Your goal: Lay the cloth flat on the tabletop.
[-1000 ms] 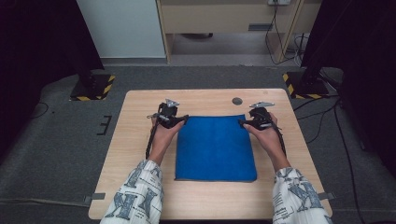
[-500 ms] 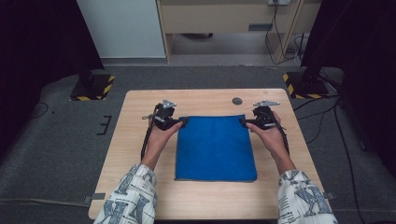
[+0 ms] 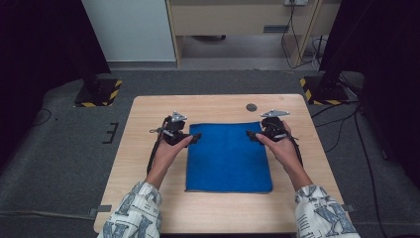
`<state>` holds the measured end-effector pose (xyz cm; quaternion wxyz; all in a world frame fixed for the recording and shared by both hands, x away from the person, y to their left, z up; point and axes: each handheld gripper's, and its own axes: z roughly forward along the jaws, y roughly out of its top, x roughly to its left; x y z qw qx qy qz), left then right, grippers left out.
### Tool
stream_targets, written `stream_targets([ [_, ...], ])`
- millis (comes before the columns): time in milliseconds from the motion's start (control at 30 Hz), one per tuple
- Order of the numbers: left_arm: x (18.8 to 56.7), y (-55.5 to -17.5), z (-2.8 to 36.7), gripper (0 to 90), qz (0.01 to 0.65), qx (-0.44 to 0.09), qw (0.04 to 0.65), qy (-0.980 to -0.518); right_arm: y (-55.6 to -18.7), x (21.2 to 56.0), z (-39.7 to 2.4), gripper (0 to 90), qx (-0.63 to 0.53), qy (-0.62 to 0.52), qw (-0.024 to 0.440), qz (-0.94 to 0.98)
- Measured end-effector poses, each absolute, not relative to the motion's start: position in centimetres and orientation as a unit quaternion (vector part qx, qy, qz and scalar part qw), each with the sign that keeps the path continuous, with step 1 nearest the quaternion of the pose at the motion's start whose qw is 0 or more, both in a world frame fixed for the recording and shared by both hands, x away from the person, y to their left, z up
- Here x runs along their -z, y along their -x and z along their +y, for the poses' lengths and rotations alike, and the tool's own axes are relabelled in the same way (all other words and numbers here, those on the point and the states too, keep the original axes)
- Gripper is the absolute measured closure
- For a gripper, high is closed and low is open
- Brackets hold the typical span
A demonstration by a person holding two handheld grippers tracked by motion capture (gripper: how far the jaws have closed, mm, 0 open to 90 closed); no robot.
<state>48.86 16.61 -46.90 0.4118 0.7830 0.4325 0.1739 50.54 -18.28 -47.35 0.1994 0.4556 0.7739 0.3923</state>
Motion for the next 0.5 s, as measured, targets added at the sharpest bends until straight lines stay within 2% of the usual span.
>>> stream_targets([
  [500,48.1,-47.4,17.5,10.7,0.431,-0.161,0.422,-0.781,-47.5,47.8,-14.2,10.5,-0.413,-0.411,0.161,0.797],
])
